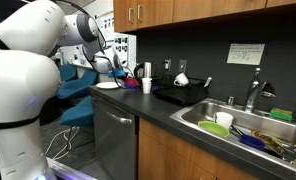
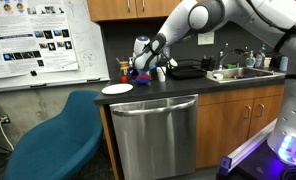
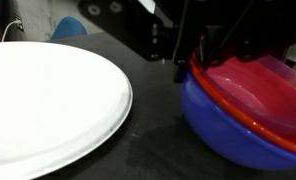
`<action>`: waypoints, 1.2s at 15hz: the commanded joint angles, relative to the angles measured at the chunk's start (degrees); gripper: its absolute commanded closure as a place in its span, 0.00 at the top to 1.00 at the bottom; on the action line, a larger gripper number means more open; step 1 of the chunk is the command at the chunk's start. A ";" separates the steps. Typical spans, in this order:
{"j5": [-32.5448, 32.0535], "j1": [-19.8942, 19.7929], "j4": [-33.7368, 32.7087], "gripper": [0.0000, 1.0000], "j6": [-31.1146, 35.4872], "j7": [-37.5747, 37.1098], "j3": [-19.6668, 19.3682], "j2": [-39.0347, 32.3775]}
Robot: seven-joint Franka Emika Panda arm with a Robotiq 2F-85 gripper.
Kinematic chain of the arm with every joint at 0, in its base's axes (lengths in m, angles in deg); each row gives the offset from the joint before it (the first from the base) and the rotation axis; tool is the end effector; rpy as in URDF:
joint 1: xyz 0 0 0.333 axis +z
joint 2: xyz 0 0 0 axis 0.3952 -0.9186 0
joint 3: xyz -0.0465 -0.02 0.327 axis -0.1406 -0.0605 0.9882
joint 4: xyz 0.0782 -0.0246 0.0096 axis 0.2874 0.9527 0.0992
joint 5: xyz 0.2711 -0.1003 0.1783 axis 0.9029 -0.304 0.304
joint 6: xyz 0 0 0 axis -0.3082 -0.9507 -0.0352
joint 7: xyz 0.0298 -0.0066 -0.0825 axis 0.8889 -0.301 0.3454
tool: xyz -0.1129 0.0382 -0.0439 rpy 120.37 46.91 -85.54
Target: Put the pink and blue bowls on the dish rack
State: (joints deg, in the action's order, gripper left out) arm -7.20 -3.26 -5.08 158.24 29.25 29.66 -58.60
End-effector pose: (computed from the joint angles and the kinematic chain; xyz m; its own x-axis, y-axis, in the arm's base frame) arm 0.7509 0.1812 0.3264 0.7529 0.2403 0.6127 0.1657 -0.9702 0.1769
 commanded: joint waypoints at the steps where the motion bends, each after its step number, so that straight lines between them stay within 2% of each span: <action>1: -1.54 0.34 0.20 0.03 2.23 -1.19 -1.15 0.99; 5: -1.92 1.37 0.96 0.03 4.28 -1.89 -2.59 1.38; 10: -3.29 4.14 2.01 0.03 6.09 -3.11 -6.67 1.80; 18: -8.00 8.63 7.11 0.03 7.22 -3.92 -11.80 6.14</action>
State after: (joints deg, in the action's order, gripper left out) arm -12.35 3.01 -3.51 164.32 26.94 20.05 -57.03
